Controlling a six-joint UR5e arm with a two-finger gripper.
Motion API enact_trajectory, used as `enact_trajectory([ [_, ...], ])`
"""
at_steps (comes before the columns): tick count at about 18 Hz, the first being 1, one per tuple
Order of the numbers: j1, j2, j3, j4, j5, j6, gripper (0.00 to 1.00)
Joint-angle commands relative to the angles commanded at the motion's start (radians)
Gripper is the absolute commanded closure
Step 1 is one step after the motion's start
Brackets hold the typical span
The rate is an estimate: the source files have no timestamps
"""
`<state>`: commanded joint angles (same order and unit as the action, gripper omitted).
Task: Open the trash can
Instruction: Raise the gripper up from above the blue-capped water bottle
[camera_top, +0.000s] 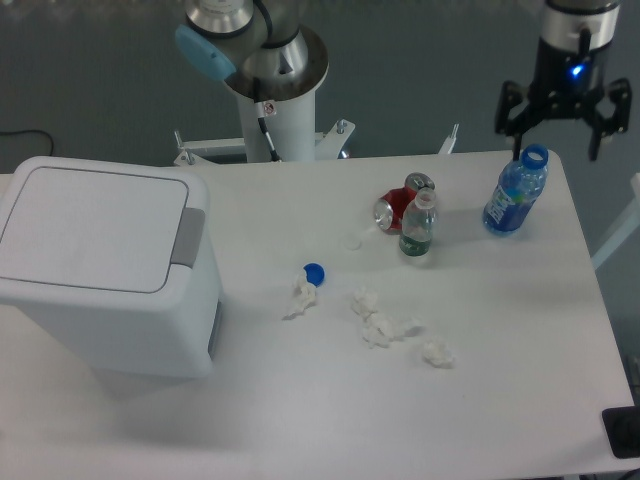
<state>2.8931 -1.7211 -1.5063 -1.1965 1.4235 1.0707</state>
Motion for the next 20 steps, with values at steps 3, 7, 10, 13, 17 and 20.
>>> enact_trajectory([
  [3,-0.002,0.002,-0.006,0.000,0.002,-0.002,0.00],
  [7,-0.005,-0.002,-0.009,0.006,-0.005,-0.006,0.00],
  [10,-0.015,-0.006,-0.011,0.015,-0.009,-0.006,0.00],
  [13,-0.018,-0.017,-0.023,0.023,-0.009,-0.012,0.00],
  [17,-0.021,-0.011,-0.048,0.025,-0.011,-0.011,0.00],
  [20,-0.043,-0.012,-0.046,0.017,-0.041,-0.015,0.00],
])
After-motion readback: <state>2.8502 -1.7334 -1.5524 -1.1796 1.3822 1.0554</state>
